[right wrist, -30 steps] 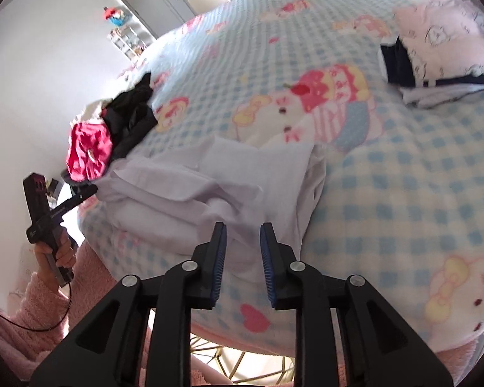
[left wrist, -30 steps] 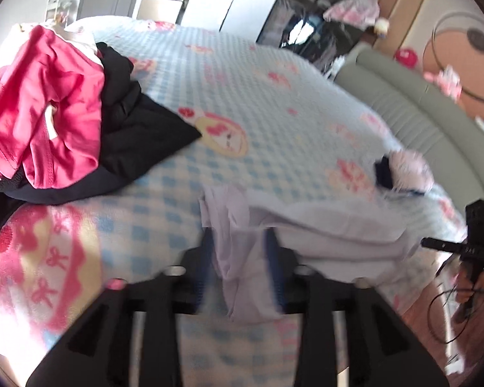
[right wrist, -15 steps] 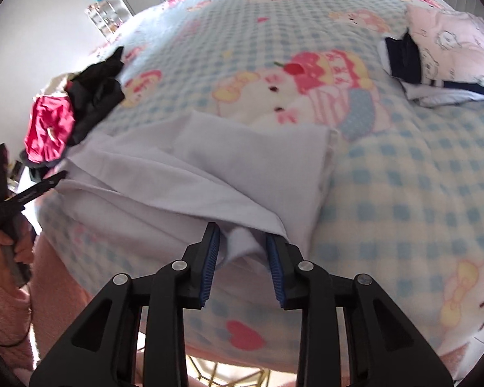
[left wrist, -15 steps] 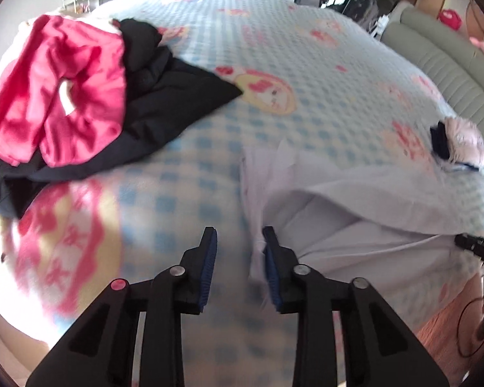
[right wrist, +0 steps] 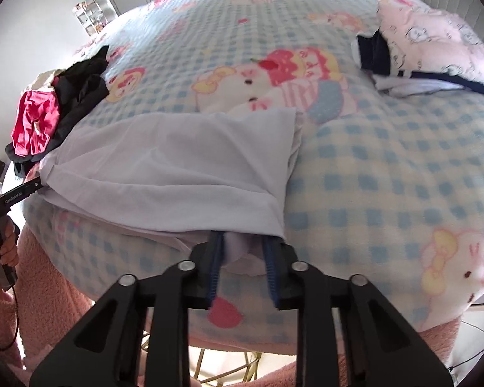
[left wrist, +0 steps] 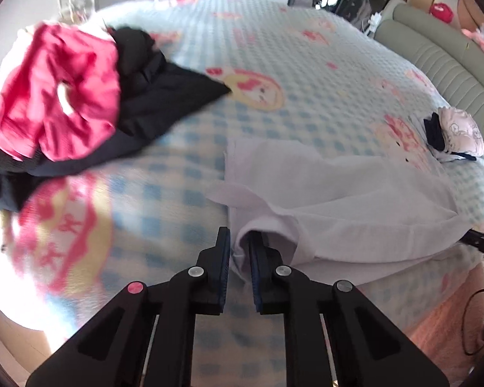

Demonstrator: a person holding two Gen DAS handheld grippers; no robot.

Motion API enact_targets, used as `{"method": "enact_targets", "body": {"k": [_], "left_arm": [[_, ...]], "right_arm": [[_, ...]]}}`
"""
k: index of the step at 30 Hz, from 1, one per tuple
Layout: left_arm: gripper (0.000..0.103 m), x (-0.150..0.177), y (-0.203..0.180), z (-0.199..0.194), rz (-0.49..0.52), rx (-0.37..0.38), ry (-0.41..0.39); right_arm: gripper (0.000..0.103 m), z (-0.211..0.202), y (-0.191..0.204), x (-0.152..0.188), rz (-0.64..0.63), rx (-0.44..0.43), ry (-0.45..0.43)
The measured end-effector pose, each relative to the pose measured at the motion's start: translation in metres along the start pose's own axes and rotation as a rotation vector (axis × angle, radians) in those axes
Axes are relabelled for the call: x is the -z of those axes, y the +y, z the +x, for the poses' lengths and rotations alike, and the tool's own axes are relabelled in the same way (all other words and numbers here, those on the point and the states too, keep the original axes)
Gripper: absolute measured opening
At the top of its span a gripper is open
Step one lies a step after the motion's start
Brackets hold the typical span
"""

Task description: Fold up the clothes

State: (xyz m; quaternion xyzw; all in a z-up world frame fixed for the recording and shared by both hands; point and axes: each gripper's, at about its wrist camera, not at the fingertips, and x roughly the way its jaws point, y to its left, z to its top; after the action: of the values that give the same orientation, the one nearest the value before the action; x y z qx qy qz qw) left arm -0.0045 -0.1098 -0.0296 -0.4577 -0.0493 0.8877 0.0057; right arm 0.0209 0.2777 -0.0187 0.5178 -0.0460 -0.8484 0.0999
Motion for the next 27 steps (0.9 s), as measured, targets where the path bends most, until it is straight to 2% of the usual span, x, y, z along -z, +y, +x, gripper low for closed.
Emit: {"method": "enact_targets", "body": {"k": [3,4,6,9,12,14,16,18,19,21,22,24,25,27], "left_arm": [[0.019,0.005,0.013,0.008,-0.026,0.015,0.064],[0.027,0.006,0.019,0.009,-0.05,0.031,0.087],[0.029,0.009,0.031,0.004,-0.11,0.075,0.112],[0.032,0.004,0.042,-0.022,-0.178,0.186,0.049],[0.032,-0.008,0.037,-0.033,-0.161,0.215,-0.023],[0.032,-0.014,0.026,-0.028,-0.134,0.215,-0.021],[0.032,-0.02,0.015,-0.025,-0.114,0.218,-0.007],[0.033,-0.018,0.013,-0.031,-0.103,0.206,-0.027],[0.034,-0.015,0.014,-0.032,-0.101,0.186,-0.013],[0.036,-0.008,0.024,-0.024,-0.108,0.111,0.056],[0.036,-0.003,0.03,-0.021,-0.107,0.098,0.097],[0.037,0.005,0.04,-0.019,-0.118,0.12,0.137],[0.037,0.009,0.045,-0.018,-0.124,0.132,0.155],[0.037,0.007,0.049,-0.025,-0.145,0.144,0.116]], "right_arm": [[0.023,-0.002,-0.008,0.004,0.038,-0.03,0.031],[0.024,-0.002,-0.01,0.006,0.044,-0.055,0.044],[0.024,-0.002,-0.011,0.008,0.048,-0.126,0.06],[0.029,-0.018,-0.008,0.008,0.047,-0.279,0.033],[0.035,-0.039,-0.01,-0.005,0.064,-0.343,-0.07],[0.035,-0.033,-0.012,-0.017,0.074,-0.303,-0.091],[0.035,-0.015,-0.012,-0.027,0.087,-0.228,-0.061],[0.035,0.001,-0.011,-0.032,0.092,-0.171,-0.03],[0.035,0.007,-0.009,-0.031,0.087,-0.159,-0.014],[0.035,0.014,-0.009,-0.021,0.073,-0.149,0.016],[0.035,0.017,-0.01,-0.015,0.067,-0.133,0.033],[0.031,0.023,-0.018,-0.003,0.083,-0.09,0.06],[0.031,0.023,-0.023,0.001,0.111,-0.095,0.068],[0.03,0.014,-0.032,0.004,0.167,-0.137,0.039]]}}
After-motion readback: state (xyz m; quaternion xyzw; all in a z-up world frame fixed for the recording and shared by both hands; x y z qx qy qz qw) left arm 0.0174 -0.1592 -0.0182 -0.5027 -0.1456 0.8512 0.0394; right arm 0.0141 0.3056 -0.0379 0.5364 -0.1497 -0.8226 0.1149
